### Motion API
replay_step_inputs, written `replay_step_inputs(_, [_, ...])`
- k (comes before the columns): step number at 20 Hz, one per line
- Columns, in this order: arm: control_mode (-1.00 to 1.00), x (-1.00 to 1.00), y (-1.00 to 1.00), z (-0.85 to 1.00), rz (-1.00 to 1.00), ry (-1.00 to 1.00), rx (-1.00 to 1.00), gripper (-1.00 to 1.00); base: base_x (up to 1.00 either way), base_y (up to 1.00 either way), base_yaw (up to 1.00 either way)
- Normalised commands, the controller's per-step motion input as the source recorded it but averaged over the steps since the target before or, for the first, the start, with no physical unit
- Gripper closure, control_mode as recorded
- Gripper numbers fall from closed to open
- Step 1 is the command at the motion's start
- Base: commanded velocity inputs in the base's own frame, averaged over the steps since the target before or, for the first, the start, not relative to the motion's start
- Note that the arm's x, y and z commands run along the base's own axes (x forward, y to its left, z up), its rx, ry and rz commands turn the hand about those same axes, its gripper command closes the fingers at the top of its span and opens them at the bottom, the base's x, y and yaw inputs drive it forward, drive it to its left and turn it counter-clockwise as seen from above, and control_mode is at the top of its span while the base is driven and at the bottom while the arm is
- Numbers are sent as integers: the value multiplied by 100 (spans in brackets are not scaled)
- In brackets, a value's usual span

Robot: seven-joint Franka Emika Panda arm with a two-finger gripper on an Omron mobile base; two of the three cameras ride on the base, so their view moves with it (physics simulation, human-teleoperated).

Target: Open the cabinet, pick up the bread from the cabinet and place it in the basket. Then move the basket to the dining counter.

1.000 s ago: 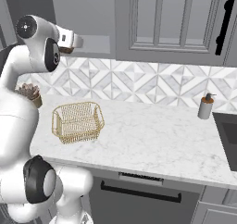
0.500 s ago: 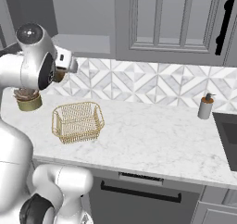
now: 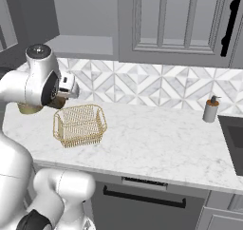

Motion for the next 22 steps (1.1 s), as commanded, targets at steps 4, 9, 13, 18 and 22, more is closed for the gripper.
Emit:
replay_step_inputs(4, [-100, 46, 16, -100, 0, 15, -20, 100, 0, 0, 0])
replay_step_inputs(9, [-100, 95, -2, -97, 0, 26, -13, 100, 0, 0, 0])
replay_step_inputs(13, [-100, 99, -2, -71, 0, 25, 0, 100, 0, 0, 0])
replay_step_inputs(18, [-100, 85, 16, -52, 0, 9, -3, 100, 0, 0, 0])
replay_step_inputs(22, [-100, 46, 21, -34, 0, 0, -2, 100, 0, 0, 0])
